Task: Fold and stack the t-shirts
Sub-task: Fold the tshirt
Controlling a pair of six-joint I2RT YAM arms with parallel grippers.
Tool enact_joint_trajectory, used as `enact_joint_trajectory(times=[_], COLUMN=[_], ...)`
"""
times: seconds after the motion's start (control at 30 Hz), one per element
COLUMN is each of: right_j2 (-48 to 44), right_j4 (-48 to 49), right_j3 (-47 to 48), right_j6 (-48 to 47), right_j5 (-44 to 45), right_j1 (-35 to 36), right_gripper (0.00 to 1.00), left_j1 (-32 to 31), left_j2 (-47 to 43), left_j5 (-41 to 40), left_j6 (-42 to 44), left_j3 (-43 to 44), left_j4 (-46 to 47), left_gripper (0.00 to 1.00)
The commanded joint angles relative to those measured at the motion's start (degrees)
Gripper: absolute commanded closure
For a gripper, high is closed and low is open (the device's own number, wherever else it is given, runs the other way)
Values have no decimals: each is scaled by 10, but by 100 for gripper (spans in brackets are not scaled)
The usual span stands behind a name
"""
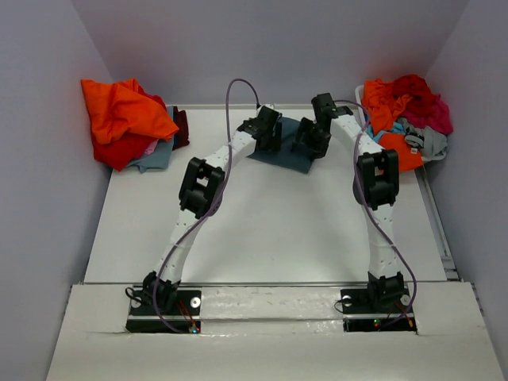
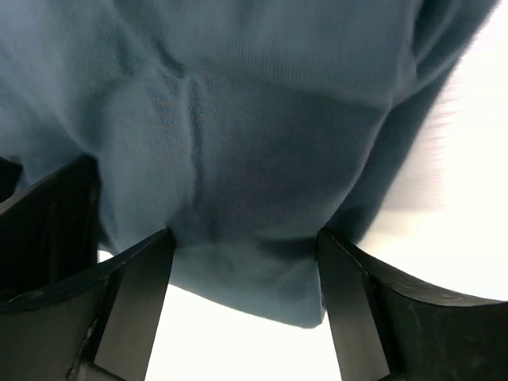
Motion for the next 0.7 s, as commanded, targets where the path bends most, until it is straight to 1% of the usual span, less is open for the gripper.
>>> enact_joint_trajectory(times=[0.0,0.13,0.23,0.33,0.5,0.57,0.67], right_j2=[25,27,28,20,-13,-38,-74], right_j4=[-8,0,-2,-3,7,13,23], right_j3=[15,-4,-8,-24,-99,-127,-181], right_j6=[-9,-11,-15,-22,-28,-29,-31], right_j5=[-32,-40,-45,-50,-49,-49,-54], right_j1=[9,14,14,20,25,25,30], right_gripper=[24,24,24,24,24,24,24], left_j1=[-2,-2,-2,-2,-2,-9,-28], left_j2=[22,16,11,-9,-41,-59,-88], left_j5=[9,-8,-26,-50,-64,-74,-70], left_j6=[-21,-30,-42,-53,-75,-84,-91], left_j3=[27,3,1,-38,-103,-123,-175], left_j4=[-55,-67,-100,-114,-146,-161,-174], left_gripper=[6,6,6,6,6,6,6])
